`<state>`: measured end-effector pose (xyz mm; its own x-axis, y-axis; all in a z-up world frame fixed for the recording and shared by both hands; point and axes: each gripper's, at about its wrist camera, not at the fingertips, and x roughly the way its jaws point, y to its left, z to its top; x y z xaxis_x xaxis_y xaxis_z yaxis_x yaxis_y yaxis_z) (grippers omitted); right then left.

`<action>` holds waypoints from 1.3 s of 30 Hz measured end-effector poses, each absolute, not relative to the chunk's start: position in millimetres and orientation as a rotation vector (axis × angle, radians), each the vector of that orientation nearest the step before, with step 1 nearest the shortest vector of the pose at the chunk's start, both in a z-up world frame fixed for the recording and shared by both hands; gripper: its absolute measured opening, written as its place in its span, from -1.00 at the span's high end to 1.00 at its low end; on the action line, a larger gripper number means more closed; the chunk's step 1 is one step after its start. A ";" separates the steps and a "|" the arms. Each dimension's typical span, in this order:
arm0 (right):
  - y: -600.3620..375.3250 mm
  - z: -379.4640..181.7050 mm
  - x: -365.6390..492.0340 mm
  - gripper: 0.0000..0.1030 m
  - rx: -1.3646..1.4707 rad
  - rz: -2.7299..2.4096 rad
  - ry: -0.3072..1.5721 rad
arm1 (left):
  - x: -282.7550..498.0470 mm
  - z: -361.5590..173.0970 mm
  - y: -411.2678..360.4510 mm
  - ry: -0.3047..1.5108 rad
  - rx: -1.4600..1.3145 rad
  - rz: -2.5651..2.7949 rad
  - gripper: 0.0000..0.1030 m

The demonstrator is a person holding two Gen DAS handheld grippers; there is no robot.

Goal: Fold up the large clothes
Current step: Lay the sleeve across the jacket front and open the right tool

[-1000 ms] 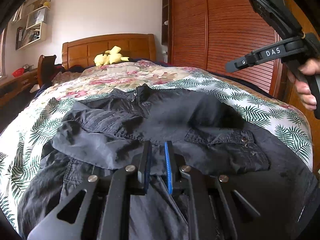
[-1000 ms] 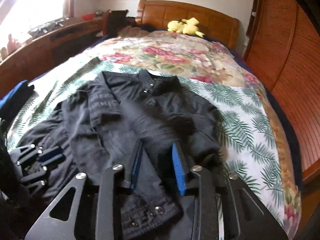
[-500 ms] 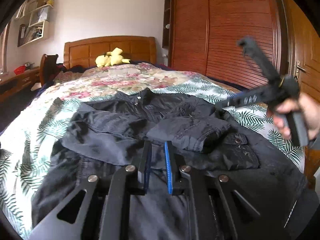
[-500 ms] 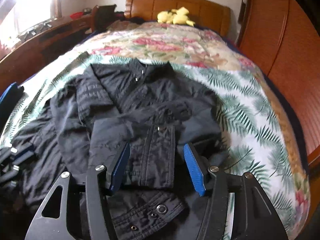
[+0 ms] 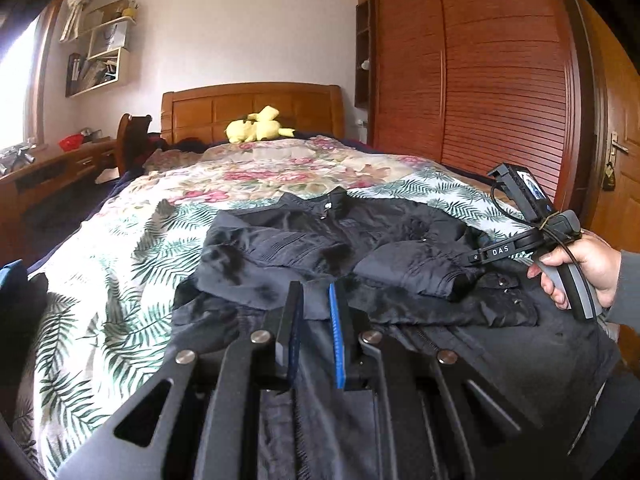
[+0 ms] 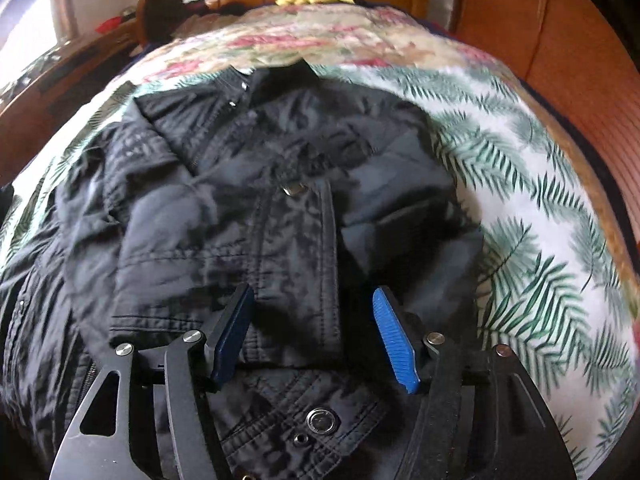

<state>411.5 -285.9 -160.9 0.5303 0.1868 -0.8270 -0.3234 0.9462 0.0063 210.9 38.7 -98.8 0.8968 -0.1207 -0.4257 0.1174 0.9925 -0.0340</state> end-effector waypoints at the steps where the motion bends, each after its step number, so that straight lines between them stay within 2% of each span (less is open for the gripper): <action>1: -288.0 -165.5 413.5 -0.28 -0.131 0.301 0.981 | 209.7 -99.6 40.4 0.444 -0.010 -0.122 0.80; 5: -294.9 -176.0 419.8 -0.35 -0.046 0.277 1.029 | 202.9 -99.8 51.0 0.446 -0.021 -0.111 0.80; 10: -290.6 -175.2 416.0 -0.30 -0.010 0.304 1.054 | 193.3 -97.1 62.2 0.437 -0.031 -0.096 0.80; 12: -282.3 -172.3 410.2 0.11 -0.053 0.326 1.048 | 191.2 -95.5 65.3 0.432 -0.035 -0.091 0.80; 13: -277.9 -170.4 407.1 0.24 -0.077 0.329 1.042 | 190.0 -94.7 67.6 0.429 -0.036 -0.089 0.80; 15: -267.5 -158.9 398.5 0.77 -0.153 0.316 0.992 | 187.7 -93.6 70.2 0.425 -0.037 -0.085 0.80; 28: -213.9 -65.4 347.9 0.81 -0.212 0.474 0.736 | 180.2 -88.4 80.6 0.411 -0.049 -0.064 0.80; 39: -148.3 -58.1 282.8 0.80 -0.286 0.686 0.679 | 180.8 -89.5 84.3 0.412 -0.052 -0.052 0.80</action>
<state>282.8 -148.3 -58.1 0.5727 0.4865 -0.6598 -0.6647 0.7466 -0.0264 180.8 84.3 -89.5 0.9150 -0.0611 -0.3989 0.0400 0.9973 -0.0610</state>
